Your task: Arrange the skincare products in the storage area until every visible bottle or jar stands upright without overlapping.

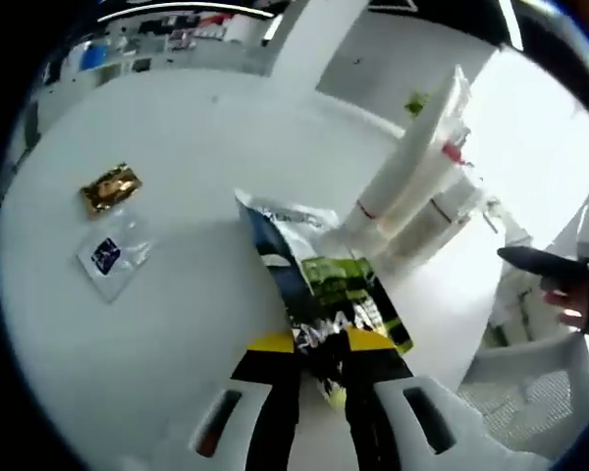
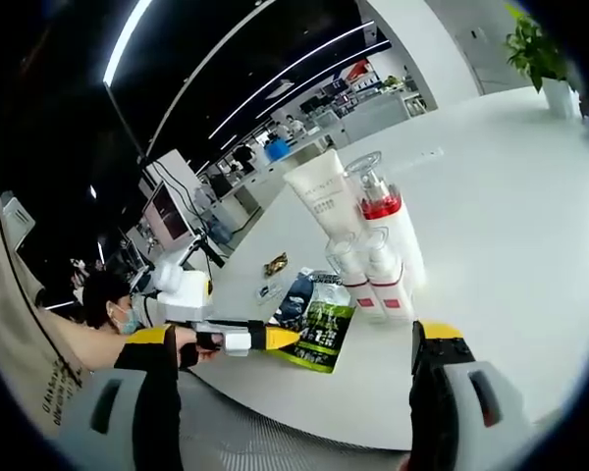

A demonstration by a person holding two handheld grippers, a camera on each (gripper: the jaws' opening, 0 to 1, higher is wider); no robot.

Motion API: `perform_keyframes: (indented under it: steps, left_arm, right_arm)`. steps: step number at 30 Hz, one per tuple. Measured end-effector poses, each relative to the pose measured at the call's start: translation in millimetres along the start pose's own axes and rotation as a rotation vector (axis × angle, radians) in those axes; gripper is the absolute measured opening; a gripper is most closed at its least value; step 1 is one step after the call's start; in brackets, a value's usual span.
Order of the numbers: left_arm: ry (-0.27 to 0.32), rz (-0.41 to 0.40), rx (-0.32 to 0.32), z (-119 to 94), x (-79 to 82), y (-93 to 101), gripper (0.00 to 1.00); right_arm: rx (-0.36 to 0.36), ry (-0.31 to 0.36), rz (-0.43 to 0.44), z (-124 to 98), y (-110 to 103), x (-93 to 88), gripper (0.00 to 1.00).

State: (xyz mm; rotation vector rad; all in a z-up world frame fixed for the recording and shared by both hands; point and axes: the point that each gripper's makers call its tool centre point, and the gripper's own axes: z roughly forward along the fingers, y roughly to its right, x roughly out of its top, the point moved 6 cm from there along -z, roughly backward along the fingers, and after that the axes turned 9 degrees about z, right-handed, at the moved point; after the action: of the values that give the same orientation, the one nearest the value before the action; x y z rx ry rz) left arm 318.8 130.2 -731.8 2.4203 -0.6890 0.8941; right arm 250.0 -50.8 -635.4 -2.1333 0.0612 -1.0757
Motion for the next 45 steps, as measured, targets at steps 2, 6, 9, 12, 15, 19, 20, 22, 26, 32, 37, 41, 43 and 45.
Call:
perform_keyframes:
  steps: [2,6,9,12,15,19,20,22,26,32,37,41,43,45]
  left_arm:
    - [-0.020,0.058,0.015,-0.4,-0.7,-1.9,0.18]
    - [-0.065,0.199,0.059,-2.1,-1.3,-6.0,0.32]
    - [-0.041,0.296,0.071,-4.3,6.4,-8.0,0.36]
    - [-0.036,0.385,0.070,-4.9,14.4,-8.5,0.39]
    - [-0.022,0.483,0.027,-0.1,23.3,-4.3,0.45]
    - [-0.027,0.572,-0.038,11.1,30.8,-0.5,0.49]
    - [-0.031,0.578,-0.043,12.4,31.9,-0.8,0.50]
    - [-0.040,0.588,-0.060,16.8,32.9,-1.5,0.52]
    - [-0.073,0.609,-0.074,23.5,29.8,-3.2,0.61]
    - [-0.115,0.560,-0.065,27.5,24.2,-8.4,0.67]
    - [-0.111,0.533,-0.047,26.7,22.8,-6.8,0.67]
    - [-0.111,0.521,-0.036,25.4,22.2,-5.7,0.67]
    - [-0.110,0.515,-0.033,25.8,21.7,-5.9,0.67]
    - [-0.113,0.514,-0.030,25.8,21.6,-6.0,0.67]
  right_arm:
    - [0.000,0.000,-0.002,0.0,-0.4,0.0,1.00]
    - [0.000,-0.003,-0.004,0.4,-0.5,-0.5,1.00]
    - [-0.001,-0.004,-0.005,0.3,-0.6,-0.7,1.00]
    - [0.000,-0.004,-0.005,0.5,-0.4,-0.7,1.00]
    - [0.000,-0.004,-0.007,0.7,-0.9,-0.8,1.00]
    - [0.000,-0.004,-0.006,0.6,-0.9,-0.7,1.00]
    - [-0.001,-0.004,-0.006,0.6,-0.8,-0.8,1.00]
    - [-0.001,-0.003,-0.006,0.5,-0.5,-0.7,1.00]
    - [0.000,0.000,-0.007,0.6,-0.1,-0.5,1.00]
    - [-0.003,0.003,-0.004,0.1,0.2,0.0,1.00]
    - [-0.004,-0.002,-0.005,0.6,0.3,-0.5,1.00]
    - [-0.004,-0.002,-0.008,0.4,0.2,-0.6,1.00]
    - [-0.005,-0.001,-0.009,0.3,0.0,-0.5,1.00]
    - [-0.006,-0.001,-0.010,0.3,0.0,-0.5,1.00]
